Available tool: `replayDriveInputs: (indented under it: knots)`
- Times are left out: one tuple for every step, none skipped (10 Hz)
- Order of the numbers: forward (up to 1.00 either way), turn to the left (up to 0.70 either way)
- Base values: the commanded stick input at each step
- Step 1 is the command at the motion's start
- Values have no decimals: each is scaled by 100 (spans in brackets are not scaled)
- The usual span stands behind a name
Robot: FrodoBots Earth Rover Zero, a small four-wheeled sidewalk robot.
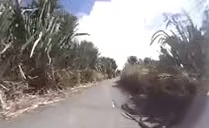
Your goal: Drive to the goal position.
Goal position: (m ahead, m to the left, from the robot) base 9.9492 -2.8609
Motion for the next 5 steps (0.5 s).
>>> replayDriveInputs:
  knots:
    - [85,0]
    - [85,0]
    - [85,0]
    - [85,0]
    - [85,0]
